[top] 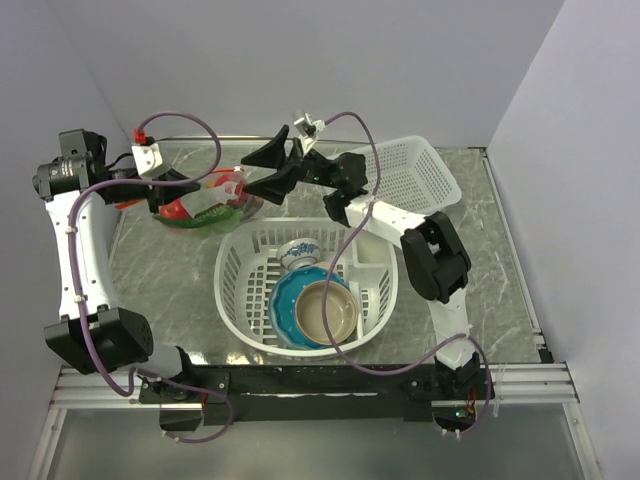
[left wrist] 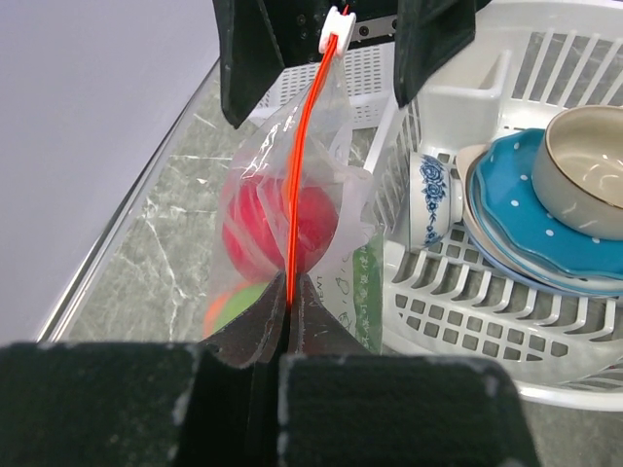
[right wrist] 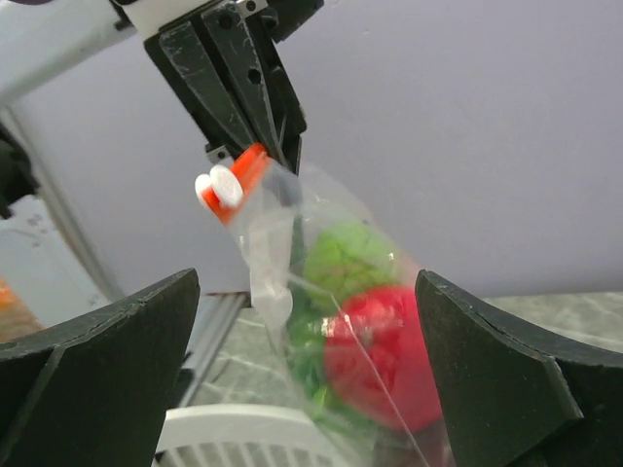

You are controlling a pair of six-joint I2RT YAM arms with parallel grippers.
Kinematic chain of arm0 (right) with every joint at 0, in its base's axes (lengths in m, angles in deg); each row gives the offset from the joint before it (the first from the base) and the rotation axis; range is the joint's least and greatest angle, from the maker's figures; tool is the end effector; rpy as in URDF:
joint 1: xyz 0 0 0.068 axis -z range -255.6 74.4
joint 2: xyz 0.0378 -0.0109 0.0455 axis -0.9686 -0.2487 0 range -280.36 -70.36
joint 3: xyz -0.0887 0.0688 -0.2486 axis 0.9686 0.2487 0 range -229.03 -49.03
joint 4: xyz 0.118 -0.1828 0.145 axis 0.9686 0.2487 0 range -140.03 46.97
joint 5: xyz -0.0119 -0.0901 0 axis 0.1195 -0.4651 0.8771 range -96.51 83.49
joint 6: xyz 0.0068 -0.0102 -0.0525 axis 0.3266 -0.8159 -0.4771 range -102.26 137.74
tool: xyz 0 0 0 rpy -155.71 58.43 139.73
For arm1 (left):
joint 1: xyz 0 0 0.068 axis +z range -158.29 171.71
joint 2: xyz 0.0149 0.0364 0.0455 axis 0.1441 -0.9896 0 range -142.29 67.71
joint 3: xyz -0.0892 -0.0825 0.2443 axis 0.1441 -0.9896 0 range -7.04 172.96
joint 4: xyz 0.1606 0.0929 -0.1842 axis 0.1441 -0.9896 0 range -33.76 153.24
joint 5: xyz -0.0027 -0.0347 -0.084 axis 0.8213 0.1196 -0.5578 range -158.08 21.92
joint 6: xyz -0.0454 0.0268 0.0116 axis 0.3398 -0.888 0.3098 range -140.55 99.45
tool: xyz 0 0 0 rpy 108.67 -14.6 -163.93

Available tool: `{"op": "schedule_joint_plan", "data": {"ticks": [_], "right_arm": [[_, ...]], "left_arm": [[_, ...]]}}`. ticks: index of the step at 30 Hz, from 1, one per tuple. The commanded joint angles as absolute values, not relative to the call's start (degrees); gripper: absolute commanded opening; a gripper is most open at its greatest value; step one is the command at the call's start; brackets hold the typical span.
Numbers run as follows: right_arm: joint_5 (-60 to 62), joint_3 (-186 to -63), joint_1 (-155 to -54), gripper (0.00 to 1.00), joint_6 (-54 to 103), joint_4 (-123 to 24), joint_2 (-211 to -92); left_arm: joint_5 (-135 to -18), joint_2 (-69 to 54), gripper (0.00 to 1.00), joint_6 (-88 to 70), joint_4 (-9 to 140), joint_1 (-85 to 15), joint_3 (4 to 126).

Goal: Open the zip-top bag and remove the fake food

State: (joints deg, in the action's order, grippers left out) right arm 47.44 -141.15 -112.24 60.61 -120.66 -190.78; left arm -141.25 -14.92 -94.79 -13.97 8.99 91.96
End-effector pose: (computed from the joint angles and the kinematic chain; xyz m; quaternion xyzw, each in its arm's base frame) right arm 0.3583 0.3023 0.3417 -0.3948 0.3822 0.6622 0.5094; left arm 0.2444 0.0402 0.4283 0.5025 0.6115 -0.2576 0.5543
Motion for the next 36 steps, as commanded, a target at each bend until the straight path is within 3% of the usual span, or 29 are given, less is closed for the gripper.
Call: {"op": "schedule_joint_plan", "data": {"ticks": [1,7,9,12,13,16,25,26,27,28,29,30,32,36], "right_arm": [[43.9,-141.5,-115.1,1.00,46.4,-112.3,-185.7],[43.7,-144.9,-115.6,0.99,48.4,-113.0,-188.2],[44.5,-146.8,-115.8,0.91,47.4,-110.3,-189.0],[45.8,-149.5,-115.6,0.52,48.2,-109.1,-190.5],[46.0,-149.7,-115.7,0.31,48.1,-108.7,-190.6],[45.2,-148.3,-115.8,0.00,47.4,-108.0,-190.0],[45.6,-145.2,-115.7,0.00,47.3,-108.1,-188.5],[46.2,-144.8,-115.7,0.00,46.8,-108.0,-188.0],[46.2,-144.5,-115.7,0.00,46.5,-107.8,-187.4],[46.2,-143.8,-115.8,0.00,46.0,-107.3,-187.0],[46.2,-143.7,-115.8,0.00,44.9,-106.6,-186.4],[46.2,-143.8,-115.9,0.00,44.3,-105.8,-186.2],[46.2,-144.6,-116.3,0.00,42.5,-103.7,-185.7],[47.3,-147.7,-117.7,0.00,40.0,-99.2,-186.5]], "left_arm": [[-143.0,-12.7,0.01,-93.7,-15.5,8.3,92.5],[-142.4,-12.2,0.01,-93.7,-15.6,7.5,92.0],[-142.5,-12.1,0.01,-93.6,-15.5,7.4,92.3],[-142.5,-11.7,0.01,-93.5,-15.6,7.4,92.2],[-142.5,-11.7,0.01,-93.5,-15.6,7.4,92.1],[-142.8,-11.7,0.01,-92.6,-15.6,7.4,93.0],[-148.0,-14.6,0.01,-82.5,-10.4,7.6,98.9],[-147.5,-14.2,0.05,-78.5,-8.2,7.7,98.2],[-147.1,-13.7,0.17,-76.4,-6.0,7.7,96.3],[-146.2,-12.4,0.39,-74.1,0.2,7.6,94.9],[-145.9,-11.4,0.89,-67.8,4.0,7.7,93.4],[-145.5,-10.4,0.99,-64.3,8.8,7.5,89.8],[-144.6,-6.8,0.97,-57.2,19.8,7.4,86.1],[-148.1,-7.3,0.97,-53.7,22.4,6.9,86.3]]}}
